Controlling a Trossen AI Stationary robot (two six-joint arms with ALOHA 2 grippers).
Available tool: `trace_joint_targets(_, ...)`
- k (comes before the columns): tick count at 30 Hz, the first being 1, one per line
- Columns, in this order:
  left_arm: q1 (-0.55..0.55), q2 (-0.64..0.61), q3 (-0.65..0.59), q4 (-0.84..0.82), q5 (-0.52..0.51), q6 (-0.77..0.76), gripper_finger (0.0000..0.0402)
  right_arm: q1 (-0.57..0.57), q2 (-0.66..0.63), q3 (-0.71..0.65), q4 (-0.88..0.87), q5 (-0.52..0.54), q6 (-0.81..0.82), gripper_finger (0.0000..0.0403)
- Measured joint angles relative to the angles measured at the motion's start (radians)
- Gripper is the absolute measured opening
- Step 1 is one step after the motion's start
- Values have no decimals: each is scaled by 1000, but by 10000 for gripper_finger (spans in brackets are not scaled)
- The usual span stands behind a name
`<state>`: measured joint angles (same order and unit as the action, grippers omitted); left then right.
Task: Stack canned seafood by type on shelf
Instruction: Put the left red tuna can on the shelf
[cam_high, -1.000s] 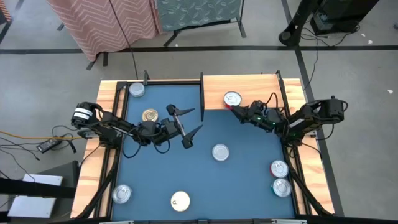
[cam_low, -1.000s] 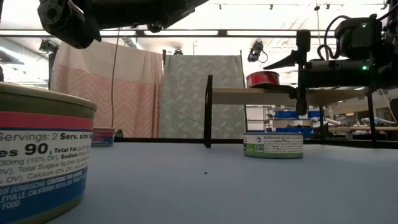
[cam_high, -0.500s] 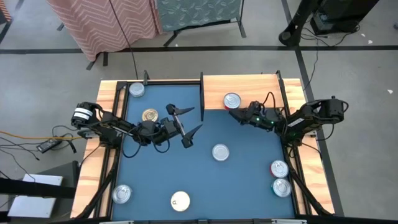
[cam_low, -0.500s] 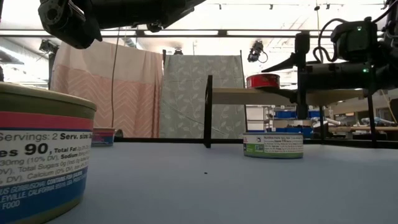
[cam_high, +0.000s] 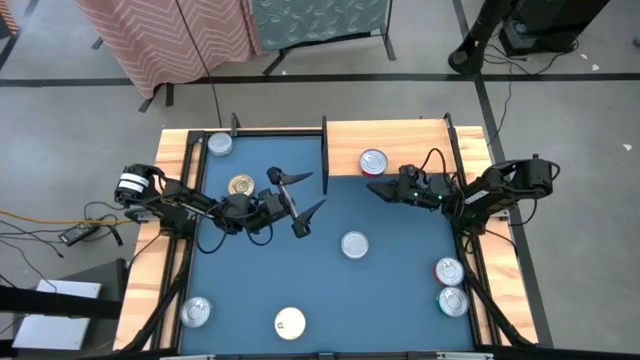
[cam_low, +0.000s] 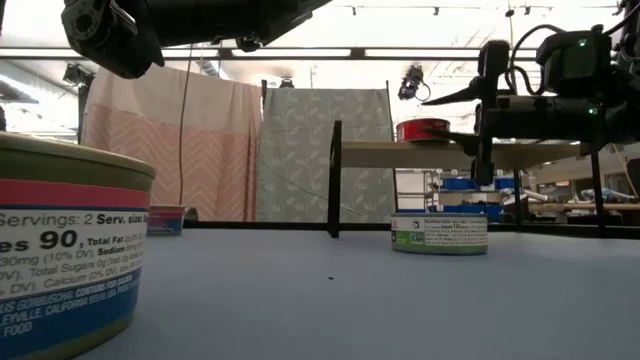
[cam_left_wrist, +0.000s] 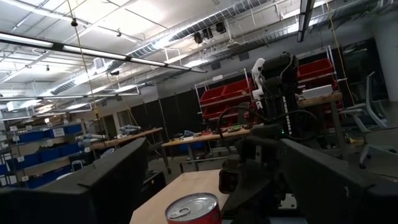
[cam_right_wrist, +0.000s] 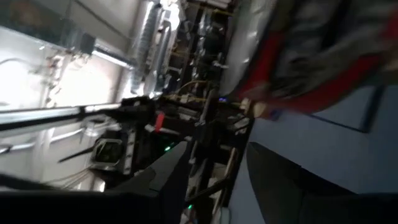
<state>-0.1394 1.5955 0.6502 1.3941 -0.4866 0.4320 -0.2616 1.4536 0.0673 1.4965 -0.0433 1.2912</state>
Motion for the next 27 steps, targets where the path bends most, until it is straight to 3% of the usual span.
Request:
trace_joint_targets(10, 0, 0, 0, 0, 0, 1, 362, 15, 0, 0, 21, 24, -63, 84)
trace_joint_targets(27, 0, 0, 0, 0, -13, 0, 362, -31, 0, 0, 21, 24, -151, 20)
